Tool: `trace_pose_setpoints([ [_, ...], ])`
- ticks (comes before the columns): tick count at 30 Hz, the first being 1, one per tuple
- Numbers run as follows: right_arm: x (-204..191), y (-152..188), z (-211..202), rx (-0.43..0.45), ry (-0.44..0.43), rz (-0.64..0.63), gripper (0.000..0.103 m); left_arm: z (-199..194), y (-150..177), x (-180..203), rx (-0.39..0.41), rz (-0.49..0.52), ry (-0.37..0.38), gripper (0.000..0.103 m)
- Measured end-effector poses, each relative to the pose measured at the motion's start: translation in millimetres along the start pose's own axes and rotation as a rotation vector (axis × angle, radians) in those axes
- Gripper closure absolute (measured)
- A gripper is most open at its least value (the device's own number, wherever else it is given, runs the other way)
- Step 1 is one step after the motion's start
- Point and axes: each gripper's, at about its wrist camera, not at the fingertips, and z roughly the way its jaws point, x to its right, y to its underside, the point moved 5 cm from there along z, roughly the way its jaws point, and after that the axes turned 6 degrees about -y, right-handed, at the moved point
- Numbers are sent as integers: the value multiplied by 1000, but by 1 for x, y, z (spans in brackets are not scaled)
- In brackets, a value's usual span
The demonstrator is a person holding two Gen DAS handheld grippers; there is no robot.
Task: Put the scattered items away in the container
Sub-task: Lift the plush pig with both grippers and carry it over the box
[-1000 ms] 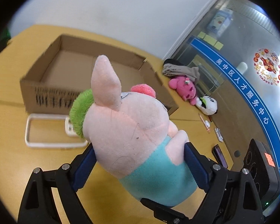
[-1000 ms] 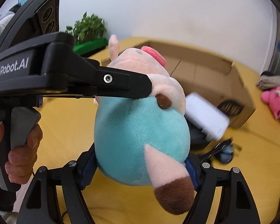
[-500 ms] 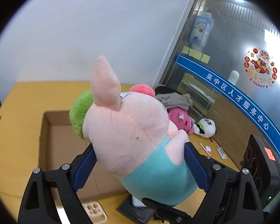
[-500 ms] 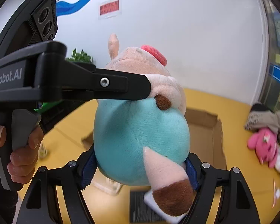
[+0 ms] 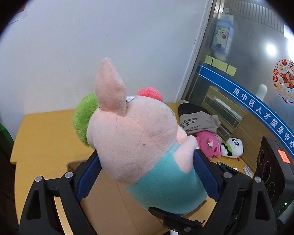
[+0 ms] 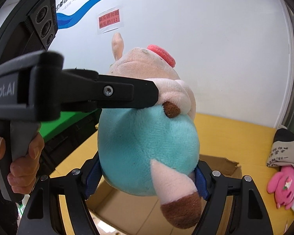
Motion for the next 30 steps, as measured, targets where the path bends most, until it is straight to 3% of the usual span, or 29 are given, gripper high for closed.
trace_pose_setpoints([
  [6,13,-27,50,-37,-67,76,21,32,-15,-35,-57,2,-48,12],
  [11,16,-23,106,-69,-94,132,21,70,-6,-74,-131,2,-81,12],
  [21,36,46,223,-212,-128,308,21,172,63,-128,-340,-16,-80,13],
  [30,48,127,296,-376,-106,445,20,246,133,-142,-524,-10,-60,13],
])
